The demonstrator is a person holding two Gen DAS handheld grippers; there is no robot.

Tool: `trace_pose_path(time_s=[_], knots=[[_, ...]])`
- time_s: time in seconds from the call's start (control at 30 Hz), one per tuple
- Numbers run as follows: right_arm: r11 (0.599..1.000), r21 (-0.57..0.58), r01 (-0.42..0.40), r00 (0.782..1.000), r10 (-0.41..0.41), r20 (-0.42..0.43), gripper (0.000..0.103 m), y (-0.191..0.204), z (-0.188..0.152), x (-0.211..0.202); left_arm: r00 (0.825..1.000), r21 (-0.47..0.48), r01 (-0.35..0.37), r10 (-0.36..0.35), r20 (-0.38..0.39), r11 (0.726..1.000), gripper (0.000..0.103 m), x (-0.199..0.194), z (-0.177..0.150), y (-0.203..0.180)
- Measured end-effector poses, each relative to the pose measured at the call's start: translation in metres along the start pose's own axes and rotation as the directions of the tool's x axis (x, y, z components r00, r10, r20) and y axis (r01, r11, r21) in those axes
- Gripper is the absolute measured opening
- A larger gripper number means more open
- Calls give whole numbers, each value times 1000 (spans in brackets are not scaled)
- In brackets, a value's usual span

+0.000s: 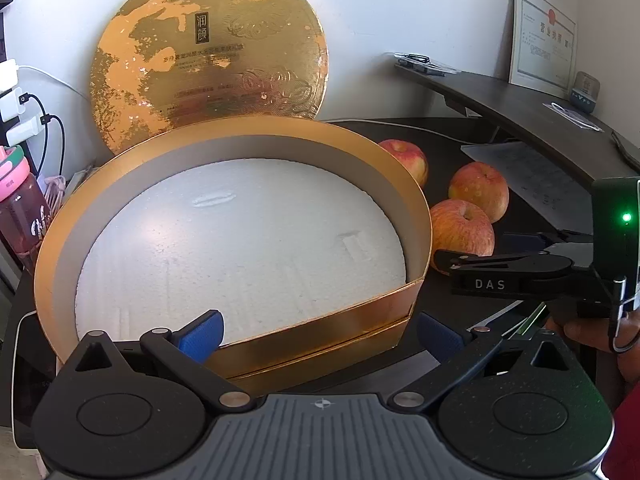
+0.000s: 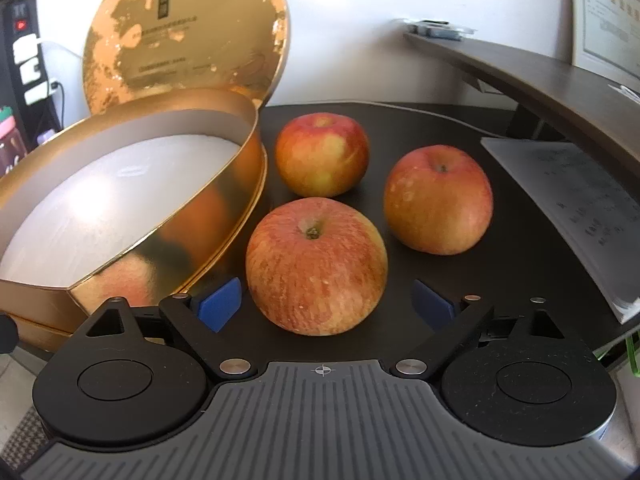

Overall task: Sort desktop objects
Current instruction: 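Lower the open right gripper around the nearest red apple, then close the right gripper on the apple and lift it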

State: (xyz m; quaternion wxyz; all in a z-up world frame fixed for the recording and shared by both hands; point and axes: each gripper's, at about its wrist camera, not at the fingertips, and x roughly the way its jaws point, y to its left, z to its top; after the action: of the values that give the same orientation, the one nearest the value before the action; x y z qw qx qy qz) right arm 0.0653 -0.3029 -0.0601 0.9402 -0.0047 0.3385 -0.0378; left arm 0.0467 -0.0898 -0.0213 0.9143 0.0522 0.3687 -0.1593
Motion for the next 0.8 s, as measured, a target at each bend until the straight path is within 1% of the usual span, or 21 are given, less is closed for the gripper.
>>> trace_pose_path(time_s=[0.17,0.27,0.37,0.4,0.67,0.8], knots=[[1000,-22,4,1000,-4,-5,90,4,2,8,1000,-2,-6,6,3,1000,103,-1,0,1],[999,-39,7,1000,-8,-8,85,7,3,12,1000,-2,-10,10,3,1000,103,-1,-1,1],[996,-81,44,999,-45,-8,82,13,2,14,1000,-1,-11,11,5,1000,103,-1,-1,1],[996,-76,47,999,-48,-10,82,13,2,14,1000,0,-11,11,5,1000,103,-2,-1,1],[996,-23,83,996,-83,-29,81,0,-1,7,1000,10,-3,3,8,1000,103,-3,-1,-1],[997,-20,78,997,-79,-27,83,-5,-1,7,1000,4,0,0,4,1000,103,-2,-1,0]])
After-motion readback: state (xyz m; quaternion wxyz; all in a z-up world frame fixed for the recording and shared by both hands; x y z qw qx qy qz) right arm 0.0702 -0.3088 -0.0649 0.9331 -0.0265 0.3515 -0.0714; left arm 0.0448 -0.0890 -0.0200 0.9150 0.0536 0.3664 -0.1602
